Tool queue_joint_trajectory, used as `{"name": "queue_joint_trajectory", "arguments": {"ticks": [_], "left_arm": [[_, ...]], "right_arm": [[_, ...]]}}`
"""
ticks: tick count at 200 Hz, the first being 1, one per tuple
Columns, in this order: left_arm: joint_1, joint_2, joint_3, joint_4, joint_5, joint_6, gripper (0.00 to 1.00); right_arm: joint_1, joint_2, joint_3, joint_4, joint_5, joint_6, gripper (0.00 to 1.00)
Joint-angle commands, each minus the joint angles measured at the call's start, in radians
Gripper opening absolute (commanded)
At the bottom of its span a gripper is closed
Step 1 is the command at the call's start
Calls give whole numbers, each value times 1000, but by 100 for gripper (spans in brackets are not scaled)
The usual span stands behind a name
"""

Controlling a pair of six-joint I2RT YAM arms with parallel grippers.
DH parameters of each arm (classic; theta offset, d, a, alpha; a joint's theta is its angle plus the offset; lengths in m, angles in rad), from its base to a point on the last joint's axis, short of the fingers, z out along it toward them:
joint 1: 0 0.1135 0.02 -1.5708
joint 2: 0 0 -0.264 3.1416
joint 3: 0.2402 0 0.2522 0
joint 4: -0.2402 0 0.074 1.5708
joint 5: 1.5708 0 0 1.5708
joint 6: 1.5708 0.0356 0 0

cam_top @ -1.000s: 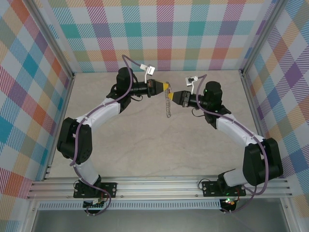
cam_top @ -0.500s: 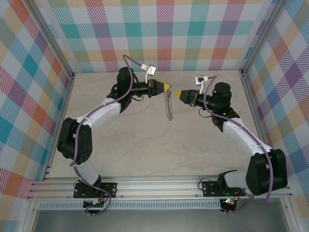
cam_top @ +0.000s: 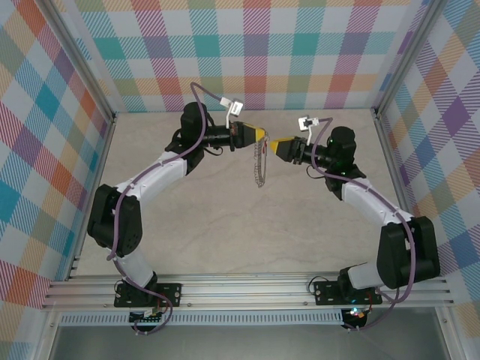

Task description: Put the keys on the keyring

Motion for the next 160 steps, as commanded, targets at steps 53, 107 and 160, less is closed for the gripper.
{"name": "queue_joint_trajectory", "arguments": {"ticks": [53,107,160], "left_arm": [[-25,-43,53,18,31,10,0],[-25,-48,50,4,9,24,0],[-25,-52,50,-15,-4,39,0]], "right_arm": [[-4,83,67,233,-105,100,45],[-4,87,56,271,-128,124,26],[-4,44,22,221,-125,86,25]]}}
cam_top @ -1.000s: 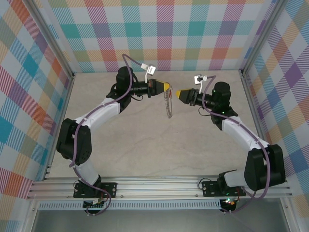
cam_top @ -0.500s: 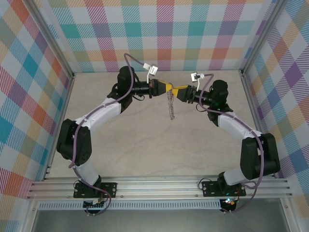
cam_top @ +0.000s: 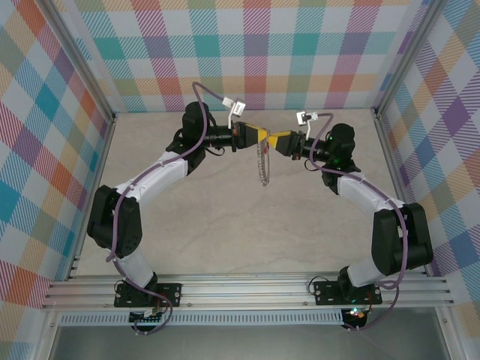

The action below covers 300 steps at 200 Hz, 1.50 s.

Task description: Put the keys on the keyring

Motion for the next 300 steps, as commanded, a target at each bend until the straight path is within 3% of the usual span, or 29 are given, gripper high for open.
{"name": "queue_joint_trajectory", "arguments": {"ticks": [1,84,114,168,210,300], "left_arm": [[-10,-44,38,12,2,27,0],[-10,-44,38,11,-2,28,0],[-10,-47,37,10,-4,27,0],[-10,-49,36,7,-7,31,0],[-10,-51,36,3,-13,35,0],[-12,-42,44,-3,-12,26,0]], "right_arm": [[-2,-43,-15,9,-21,-28,25],[-4,-67,-29,-13,-21,-42,30],[-5,-67,-32,-16,-24,-41,25],[-13,-79,-43,-32,-24,-50,0],[-15,-109,-28,-124,-7,-111,0],[-3,-217,14,-404,165,-316,0]]}}
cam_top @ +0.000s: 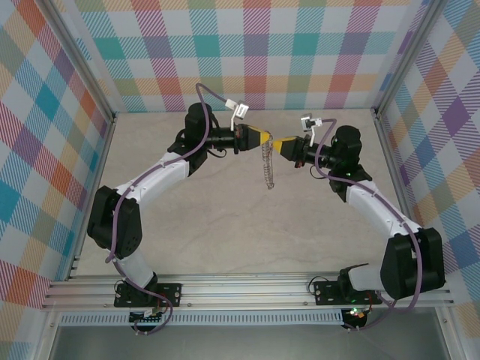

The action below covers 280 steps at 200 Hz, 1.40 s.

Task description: Put the keys on the keyring

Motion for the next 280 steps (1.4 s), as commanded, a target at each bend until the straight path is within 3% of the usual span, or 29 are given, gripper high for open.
{"name": "queue_joint_trajectory", "arguments": {"ticks": [1,37,87,280], "left_arm": [[-2,-38,43,22,-4,7,0],[-10,-33,51,12,-10,7,0],[-14,-28,66,-33,-15,12,0],[-42,16,107,-88,-2,16,0]], "right_arm": [[2,-40,35,-68,58,-87,0],[23,-37,60,-109,78,-129,0],[54,-72,65,-194,196,-240,0],[109,-84,104,-193,386,-361,0]]}}
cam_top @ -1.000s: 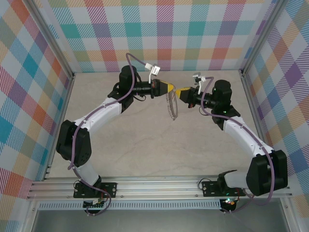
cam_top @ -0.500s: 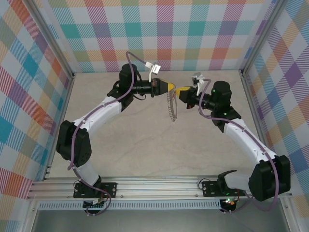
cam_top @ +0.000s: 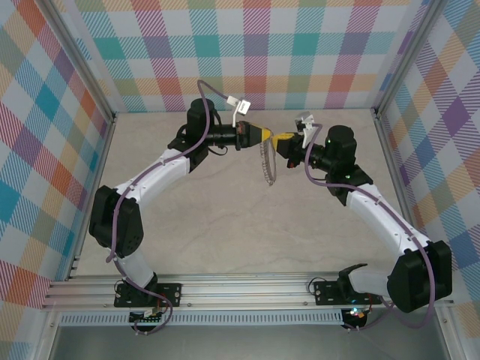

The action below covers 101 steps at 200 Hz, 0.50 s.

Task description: Put the keys on the keyring

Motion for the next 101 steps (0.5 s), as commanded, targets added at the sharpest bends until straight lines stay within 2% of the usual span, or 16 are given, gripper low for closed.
{"name": "queue_joint_trajectory", "arguments": {"ticks": [1,56,101], "left_arm": [[-25,2,38,18,32,16,0],[-25,2,39,13,40,19,0],[-28,2,40,13,45,19,0]], "right_arm": [[4,-9,47,19,50,-33,0],[3,-9,65,-11,104,-81,0],[4,21,108,-25,57,-85,0]]}}
